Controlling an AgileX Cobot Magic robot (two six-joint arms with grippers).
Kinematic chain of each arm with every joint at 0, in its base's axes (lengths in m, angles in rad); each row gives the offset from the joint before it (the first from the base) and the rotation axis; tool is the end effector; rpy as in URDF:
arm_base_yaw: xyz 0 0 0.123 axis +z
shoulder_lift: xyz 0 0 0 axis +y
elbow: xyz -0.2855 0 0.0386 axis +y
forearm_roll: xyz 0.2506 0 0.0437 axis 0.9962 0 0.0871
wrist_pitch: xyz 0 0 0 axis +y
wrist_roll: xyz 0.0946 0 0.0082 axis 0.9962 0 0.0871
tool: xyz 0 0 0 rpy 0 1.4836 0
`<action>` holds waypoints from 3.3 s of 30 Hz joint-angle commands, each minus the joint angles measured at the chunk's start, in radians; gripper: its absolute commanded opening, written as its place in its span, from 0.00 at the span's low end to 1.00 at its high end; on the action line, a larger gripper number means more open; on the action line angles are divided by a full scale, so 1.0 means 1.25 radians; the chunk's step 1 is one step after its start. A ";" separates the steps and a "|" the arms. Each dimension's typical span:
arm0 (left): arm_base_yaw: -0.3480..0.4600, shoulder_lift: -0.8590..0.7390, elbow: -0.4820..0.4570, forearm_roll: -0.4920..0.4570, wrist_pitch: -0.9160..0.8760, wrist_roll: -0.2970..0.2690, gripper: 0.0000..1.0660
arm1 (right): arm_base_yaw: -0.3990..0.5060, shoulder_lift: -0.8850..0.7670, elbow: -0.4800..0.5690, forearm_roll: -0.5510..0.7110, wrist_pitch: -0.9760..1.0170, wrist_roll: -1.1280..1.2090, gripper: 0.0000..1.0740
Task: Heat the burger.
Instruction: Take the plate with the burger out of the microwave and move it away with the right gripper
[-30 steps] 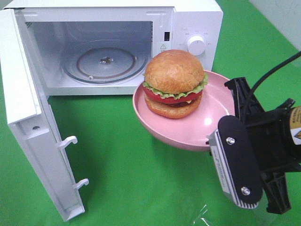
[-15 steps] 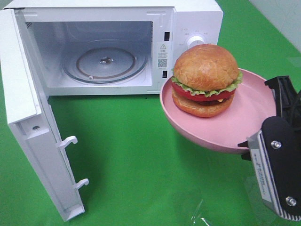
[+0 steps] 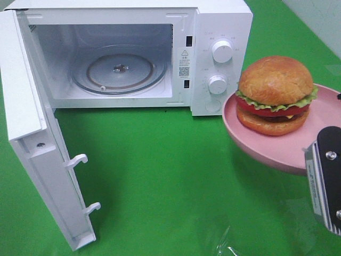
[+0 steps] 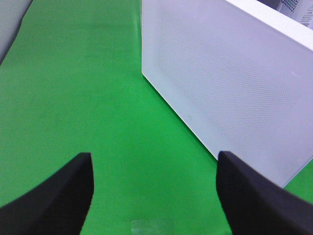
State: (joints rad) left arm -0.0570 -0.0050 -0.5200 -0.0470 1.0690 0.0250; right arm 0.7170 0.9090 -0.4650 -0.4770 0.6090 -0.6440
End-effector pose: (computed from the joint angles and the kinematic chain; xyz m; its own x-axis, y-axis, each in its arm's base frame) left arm -0.0058 -0.0036 0.2817 -0.4397 0.0275 -0.8977 0.0949 0.9954 -0.0160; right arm 0.1341 0.0838 0.2313 0.1444 -0.9812 -0.1279 -0.7727 -0.0311 -0.6340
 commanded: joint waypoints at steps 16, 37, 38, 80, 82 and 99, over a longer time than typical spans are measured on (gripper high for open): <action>0.002 -0.013 0.002 -0.007 0.002 -0.001 0.61 | -0.006 -0.010 -0.008 -0.146 0.179 0.428 0.00; 0.002 -0.013 0.002 -0.007 0.002 -0.001 0.61 | -0.006 -0.010 -0.008 -0.206 0.357 0.824 0.00; 0.002 -0.013 0.002 -0.007 0.002 -0.001 0.61 | -0.006 -0.008 -0.008 -0.218 0.367 0.857 0.00; 0.002 -0.013 0.002 -0.007 0.002 -0.001 0.61 | -0.008 0.441 -0.008 -0.407 0.222 1.342 0.00; 0.002 -0.013 0.002 -0.007 0.002 -0.001 0.61 | -0.008 0.467 -0.008 -0.420 0.204 1.362 0.00; 0.002 -0.013 0.002 -0.007 0.002 -0.001 0.61 | -0.008 0.663 -0.008 -0.482 0.094 1.527 0.00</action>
State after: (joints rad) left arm -0.0570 -0.0050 -0.5200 -0.0470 1.0690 0.0250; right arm 0.7100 1.7140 -0.4710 -1.0200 0.6860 1.2310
